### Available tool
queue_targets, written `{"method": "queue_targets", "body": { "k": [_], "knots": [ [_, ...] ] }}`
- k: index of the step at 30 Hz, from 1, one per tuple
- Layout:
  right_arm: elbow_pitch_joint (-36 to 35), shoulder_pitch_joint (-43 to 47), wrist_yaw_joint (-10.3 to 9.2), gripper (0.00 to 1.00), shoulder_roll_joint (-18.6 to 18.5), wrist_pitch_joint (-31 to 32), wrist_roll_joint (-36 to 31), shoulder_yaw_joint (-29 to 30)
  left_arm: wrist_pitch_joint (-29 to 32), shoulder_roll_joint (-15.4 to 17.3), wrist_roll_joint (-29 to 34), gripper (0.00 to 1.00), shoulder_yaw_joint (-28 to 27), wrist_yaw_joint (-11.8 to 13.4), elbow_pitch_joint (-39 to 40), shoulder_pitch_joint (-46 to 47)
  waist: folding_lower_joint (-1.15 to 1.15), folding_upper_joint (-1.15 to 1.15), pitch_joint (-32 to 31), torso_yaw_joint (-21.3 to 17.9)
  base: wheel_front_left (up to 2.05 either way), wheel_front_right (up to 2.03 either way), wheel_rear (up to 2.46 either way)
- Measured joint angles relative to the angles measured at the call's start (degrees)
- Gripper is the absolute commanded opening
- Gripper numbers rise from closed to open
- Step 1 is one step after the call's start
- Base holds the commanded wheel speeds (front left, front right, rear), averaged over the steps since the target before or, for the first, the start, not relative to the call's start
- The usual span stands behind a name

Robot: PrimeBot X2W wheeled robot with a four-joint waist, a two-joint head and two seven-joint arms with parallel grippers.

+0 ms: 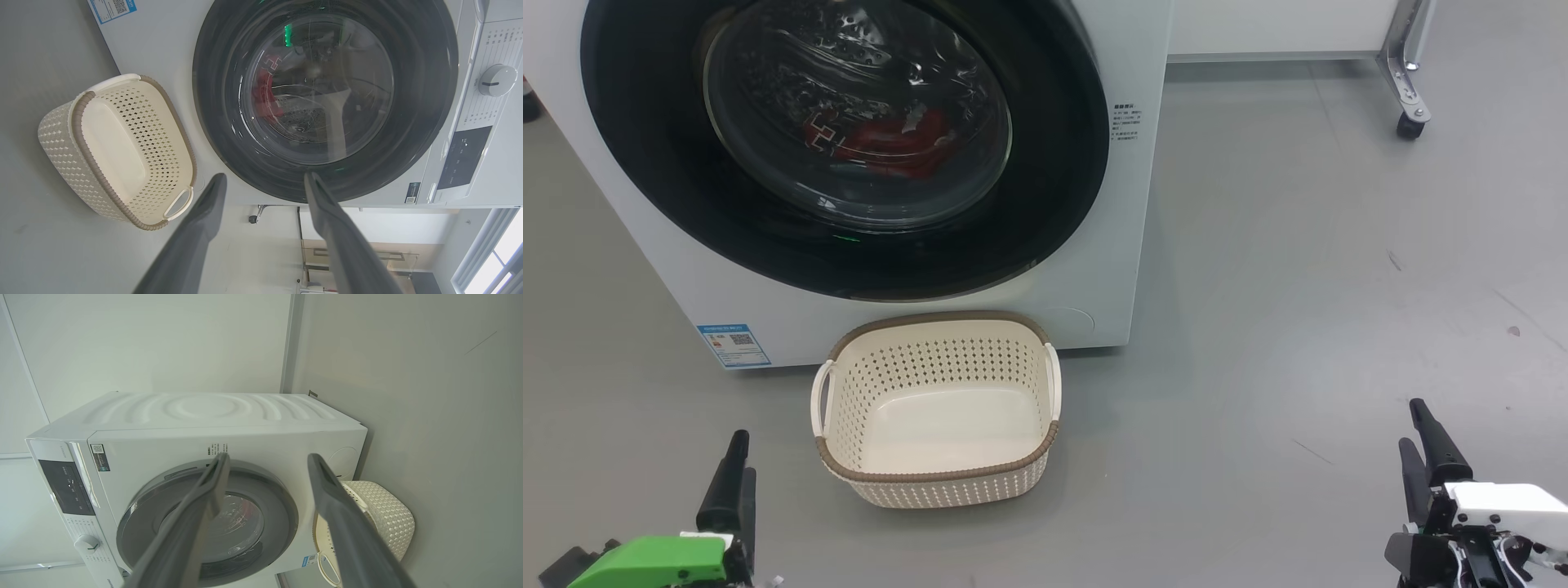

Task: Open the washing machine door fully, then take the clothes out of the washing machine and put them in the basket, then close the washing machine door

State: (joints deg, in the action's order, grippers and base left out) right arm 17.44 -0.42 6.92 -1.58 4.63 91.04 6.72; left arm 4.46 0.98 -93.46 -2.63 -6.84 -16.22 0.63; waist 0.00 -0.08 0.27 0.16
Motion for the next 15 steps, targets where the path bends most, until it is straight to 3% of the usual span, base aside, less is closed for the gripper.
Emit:
{"method": "queue_targets", "body": {
  "k": [15],
  "knots": [
    [-0.8,-0.3,0.01,1.00,-2.4,-2.9,-5.8,-1.6,-3.4,1.7,7.4,1.00,3.0,0.0,1.8,0.1,0.00,0.00,0.0,0.2,0.00,0.00,0.00]
  ]
}}
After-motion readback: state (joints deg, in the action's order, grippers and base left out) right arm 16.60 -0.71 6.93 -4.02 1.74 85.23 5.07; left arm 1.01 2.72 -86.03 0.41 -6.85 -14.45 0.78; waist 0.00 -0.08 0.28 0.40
